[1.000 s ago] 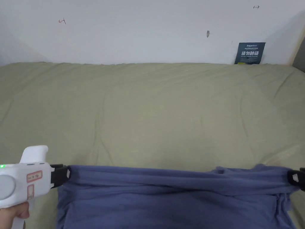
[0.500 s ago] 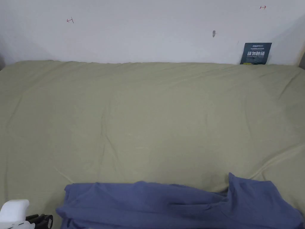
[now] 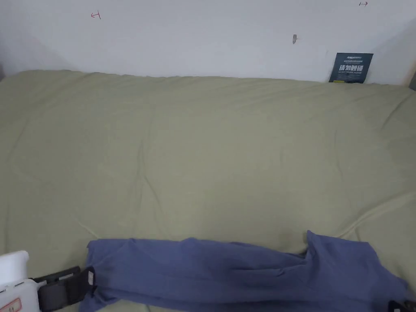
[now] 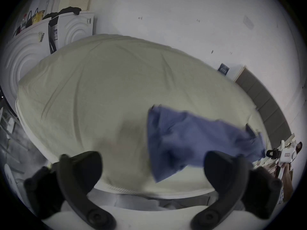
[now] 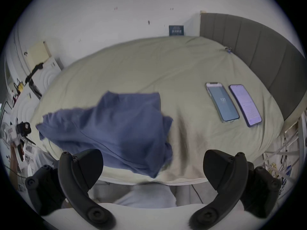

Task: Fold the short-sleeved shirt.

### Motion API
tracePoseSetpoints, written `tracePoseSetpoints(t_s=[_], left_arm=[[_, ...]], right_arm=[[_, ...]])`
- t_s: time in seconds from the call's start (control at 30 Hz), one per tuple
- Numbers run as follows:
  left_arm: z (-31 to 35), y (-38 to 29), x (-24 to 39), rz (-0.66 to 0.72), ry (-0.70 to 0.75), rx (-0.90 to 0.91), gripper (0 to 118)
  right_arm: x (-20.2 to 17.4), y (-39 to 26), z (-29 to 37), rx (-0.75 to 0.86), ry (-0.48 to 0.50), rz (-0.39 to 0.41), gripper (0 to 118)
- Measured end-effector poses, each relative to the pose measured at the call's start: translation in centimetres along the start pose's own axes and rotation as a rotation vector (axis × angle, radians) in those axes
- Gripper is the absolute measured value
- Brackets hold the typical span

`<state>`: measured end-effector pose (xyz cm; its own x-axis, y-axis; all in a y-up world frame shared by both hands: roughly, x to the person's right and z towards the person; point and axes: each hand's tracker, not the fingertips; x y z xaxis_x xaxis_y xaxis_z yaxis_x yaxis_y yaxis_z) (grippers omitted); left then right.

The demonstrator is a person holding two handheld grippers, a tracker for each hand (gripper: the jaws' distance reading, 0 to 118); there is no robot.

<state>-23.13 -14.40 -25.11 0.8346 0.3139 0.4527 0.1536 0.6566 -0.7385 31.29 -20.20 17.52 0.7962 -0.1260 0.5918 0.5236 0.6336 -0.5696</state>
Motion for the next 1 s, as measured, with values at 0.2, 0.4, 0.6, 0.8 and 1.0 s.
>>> tracePoseSetpoints(t_s=[0.2, 0.4, 0.6, 0.8, 1.0], left_arm=[[4.1, -1.3, 3.7, -0.043, -0.050, 0.117, 49], [3.8, -1.1, 1.1, 0.017, -0.068, 0.098, 0], [2.1, -0.2, -2.1, 0.198, -0.140, -0.022, 0], [-1.8, 2.0, -5.4, 0.305, -0.280, -0.146, 0], [-5.8, 4.1, -8.6, 0.397, -0.376, -0.213, 4]], right_arm=[[-9.7, 1.3, 8.5, 0.267, -0.031, -0.040, 52], [-11.6, -0.8, 8.3, 0.396, -0.062, -0.030, 1], [-14.5, -0.9, 9.9, 0.463, -0.106, 0.064, 1], [-16.1, -0.1, 11.0, 0.500, -0.114, 0.066, 1], [-17.3, 0.4, 11.5, 0.497, -0.117, 0.061, 1]])
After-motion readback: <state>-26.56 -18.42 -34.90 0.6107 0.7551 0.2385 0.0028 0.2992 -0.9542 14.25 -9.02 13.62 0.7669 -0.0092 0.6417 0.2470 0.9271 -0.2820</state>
